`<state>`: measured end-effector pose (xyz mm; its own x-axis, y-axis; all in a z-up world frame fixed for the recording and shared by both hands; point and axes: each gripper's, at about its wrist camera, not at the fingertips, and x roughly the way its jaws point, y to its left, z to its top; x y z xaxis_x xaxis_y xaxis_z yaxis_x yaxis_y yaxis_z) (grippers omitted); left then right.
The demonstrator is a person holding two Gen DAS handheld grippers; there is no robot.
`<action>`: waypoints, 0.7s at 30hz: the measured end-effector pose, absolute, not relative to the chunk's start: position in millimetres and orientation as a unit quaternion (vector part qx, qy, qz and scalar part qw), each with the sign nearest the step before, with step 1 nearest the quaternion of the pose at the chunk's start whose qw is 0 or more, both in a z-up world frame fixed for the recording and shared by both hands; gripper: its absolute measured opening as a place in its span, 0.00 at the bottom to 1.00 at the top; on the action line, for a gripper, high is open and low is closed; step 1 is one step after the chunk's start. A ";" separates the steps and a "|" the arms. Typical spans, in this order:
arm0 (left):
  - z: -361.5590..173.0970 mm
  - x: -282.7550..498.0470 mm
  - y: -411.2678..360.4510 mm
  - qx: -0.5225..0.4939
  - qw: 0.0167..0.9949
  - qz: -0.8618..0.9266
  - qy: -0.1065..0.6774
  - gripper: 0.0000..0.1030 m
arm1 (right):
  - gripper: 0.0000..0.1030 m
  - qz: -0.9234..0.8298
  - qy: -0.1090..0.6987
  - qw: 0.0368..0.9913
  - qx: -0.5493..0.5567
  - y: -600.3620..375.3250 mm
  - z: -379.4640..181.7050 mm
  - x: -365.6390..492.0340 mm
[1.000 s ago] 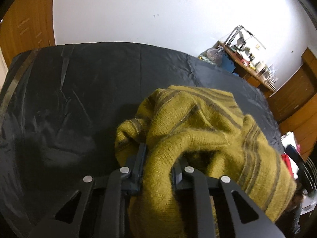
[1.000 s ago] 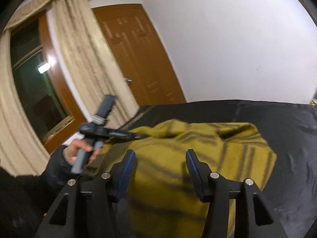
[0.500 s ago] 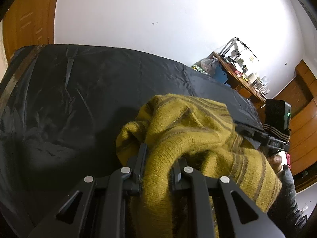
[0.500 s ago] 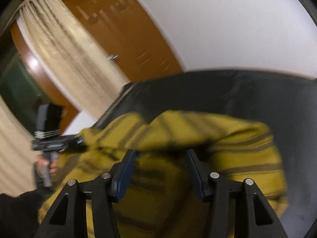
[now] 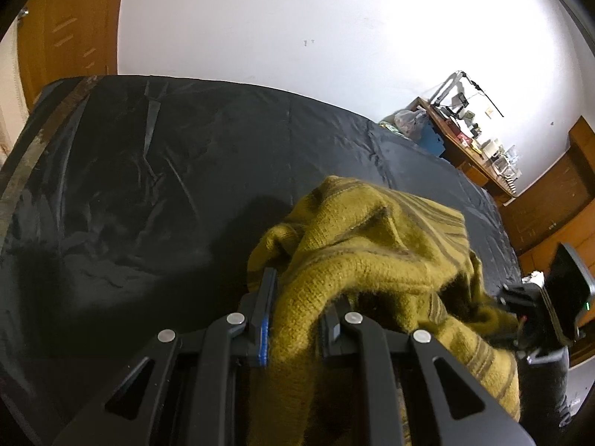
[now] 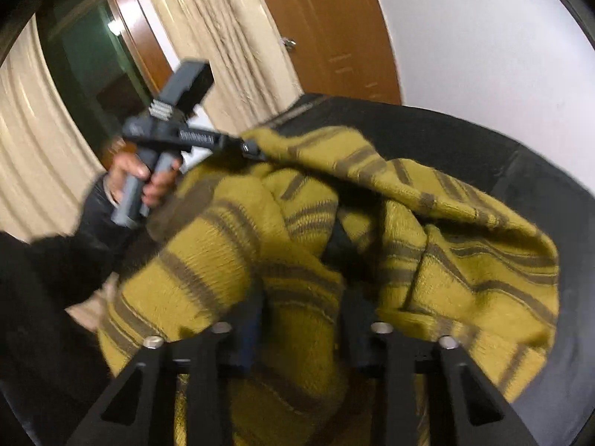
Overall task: Fold clothes
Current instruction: 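Lift the sweater with both grippers and shake it open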
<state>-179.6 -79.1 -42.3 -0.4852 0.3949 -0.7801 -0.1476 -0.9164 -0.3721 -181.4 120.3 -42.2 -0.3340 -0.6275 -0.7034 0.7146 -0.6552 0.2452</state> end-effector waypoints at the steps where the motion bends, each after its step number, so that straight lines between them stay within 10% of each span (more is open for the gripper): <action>1: -42.0 -179.8 -80.3 -0.482 0.157 0.852 -0.131 0.21 | 0.22 -0.824 0.064 0.396 0.401 117.5 -39.8 -175.1; 21: 74.3 -91.2 -141.4 -0.321 0.175 0.889 -0.275 0.13 | 0.17 -0.996 0.056 0.012 0.062 210.2 88.1 14.6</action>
<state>-91.2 -141.4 74.3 -0.7329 0.4877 -0.4743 -0.1345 -0.7873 -0.6017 14.6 210.2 88.1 -0.9921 -0.0164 -0.1241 0.0301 -0.9936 -0.1093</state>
